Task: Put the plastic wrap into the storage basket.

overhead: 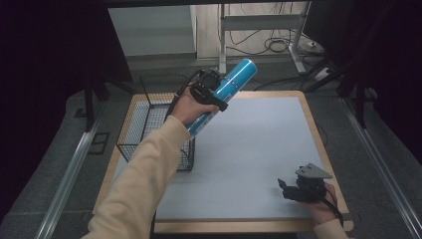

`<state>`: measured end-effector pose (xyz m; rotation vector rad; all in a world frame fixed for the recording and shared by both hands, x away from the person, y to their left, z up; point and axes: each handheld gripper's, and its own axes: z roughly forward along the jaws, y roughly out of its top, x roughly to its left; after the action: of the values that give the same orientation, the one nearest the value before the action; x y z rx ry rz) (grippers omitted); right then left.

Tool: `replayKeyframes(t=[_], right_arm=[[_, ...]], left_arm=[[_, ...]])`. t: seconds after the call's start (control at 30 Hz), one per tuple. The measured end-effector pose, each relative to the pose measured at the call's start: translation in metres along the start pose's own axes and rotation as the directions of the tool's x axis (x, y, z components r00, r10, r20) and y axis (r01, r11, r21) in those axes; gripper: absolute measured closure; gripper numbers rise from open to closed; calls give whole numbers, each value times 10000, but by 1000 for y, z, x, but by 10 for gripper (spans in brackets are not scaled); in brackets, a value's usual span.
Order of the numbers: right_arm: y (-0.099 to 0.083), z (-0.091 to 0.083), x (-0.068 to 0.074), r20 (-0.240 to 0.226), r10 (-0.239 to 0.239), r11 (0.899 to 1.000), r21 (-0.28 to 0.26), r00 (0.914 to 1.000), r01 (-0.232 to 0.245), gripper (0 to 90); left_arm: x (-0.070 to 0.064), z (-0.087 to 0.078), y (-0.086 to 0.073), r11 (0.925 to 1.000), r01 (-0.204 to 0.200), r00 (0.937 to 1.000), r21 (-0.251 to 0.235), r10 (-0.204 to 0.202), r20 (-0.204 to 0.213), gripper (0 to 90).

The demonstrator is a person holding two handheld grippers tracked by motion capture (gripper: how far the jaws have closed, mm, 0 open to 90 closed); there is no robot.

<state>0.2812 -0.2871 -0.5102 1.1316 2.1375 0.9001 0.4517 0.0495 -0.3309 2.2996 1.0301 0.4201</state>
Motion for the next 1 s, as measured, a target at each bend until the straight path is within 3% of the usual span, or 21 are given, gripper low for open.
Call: replayKeyframes(t=[0.57,1.0], right_arm=[[0,1,1,22,-36,10000,63,10000,36,124],[0,0,2,23,-62,10000,65,10000,62,124]], left_arm=[[38,-4,-25,9985,454,9967,314,-431,-689,318],[63,-6,-49,9933,1017,9888,545,-949,-1148,318]])
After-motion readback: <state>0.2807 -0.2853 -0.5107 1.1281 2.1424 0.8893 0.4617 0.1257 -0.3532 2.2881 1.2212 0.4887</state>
